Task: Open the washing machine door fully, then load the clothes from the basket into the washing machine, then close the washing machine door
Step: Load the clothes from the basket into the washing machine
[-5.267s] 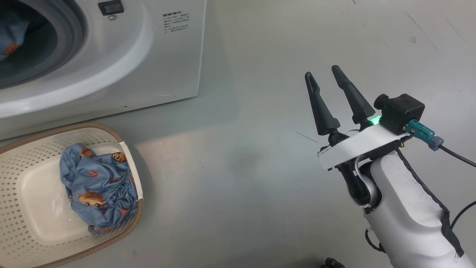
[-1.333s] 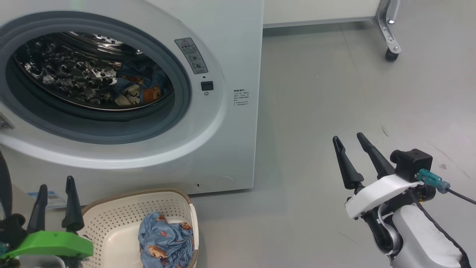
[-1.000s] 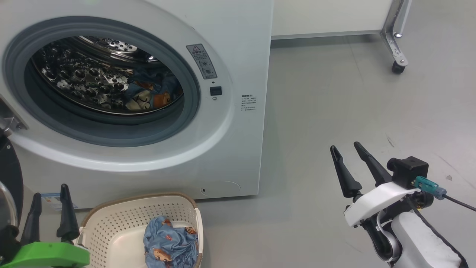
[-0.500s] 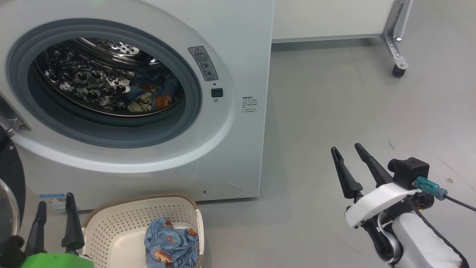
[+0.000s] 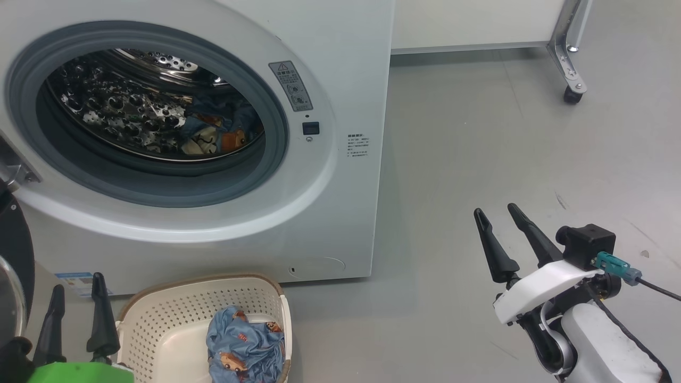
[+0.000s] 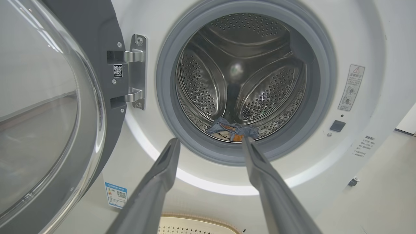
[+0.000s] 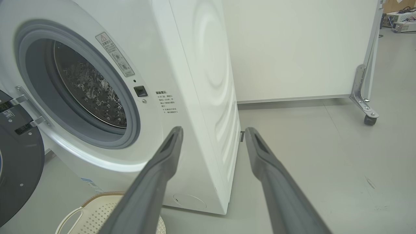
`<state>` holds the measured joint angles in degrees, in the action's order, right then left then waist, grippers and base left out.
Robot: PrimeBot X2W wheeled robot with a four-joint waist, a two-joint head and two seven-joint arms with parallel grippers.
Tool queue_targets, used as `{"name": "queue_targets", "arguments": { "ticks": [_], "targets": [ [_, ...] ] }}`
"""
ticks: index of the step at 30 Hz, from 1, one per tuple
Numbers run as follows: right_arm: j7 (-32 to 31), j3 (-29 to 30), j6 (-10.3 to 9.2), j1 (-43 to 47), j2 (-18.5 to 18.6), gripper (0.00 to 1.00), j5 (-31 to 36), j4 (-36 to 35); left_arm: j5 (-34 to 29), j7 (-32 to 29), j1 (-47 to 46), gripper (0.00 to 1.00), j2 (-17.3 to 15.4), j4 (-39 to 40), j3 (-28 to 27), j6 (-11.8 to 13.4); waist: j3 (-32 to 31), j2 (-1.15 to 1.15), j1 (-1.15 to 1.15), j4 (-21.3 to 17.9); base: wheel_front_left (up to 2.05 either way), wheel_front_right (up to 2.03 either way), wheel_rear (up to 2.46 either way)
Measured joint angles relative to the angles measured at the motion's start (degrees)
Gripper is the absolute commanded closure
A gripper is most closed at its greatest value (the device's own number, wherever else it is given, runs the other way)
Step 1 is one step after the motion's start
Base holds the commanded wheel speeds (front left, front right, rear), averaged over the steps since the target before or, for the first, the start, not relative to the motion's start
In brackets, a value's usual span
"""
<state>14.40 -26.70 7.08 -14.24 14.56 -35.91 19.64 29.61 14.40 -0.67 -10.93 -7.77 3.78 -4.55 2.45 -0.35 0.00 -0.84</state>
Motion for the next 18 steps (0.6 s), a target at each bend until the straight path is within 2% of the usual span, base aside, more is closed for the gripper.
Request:
{"name": "queue_targets", "arguments": {
  "ticks": [18],
  "targets": [
    [0.0,-0.54,0.0,-0.15,-0.07,0.0,0.0,-0.78,-0.01,0.0,1.15,0.0,0.08,1.96,-0.56,0.01,2.52,0.0,0.0,-0.91,0.0,0.0,0.0]
  ]
}}
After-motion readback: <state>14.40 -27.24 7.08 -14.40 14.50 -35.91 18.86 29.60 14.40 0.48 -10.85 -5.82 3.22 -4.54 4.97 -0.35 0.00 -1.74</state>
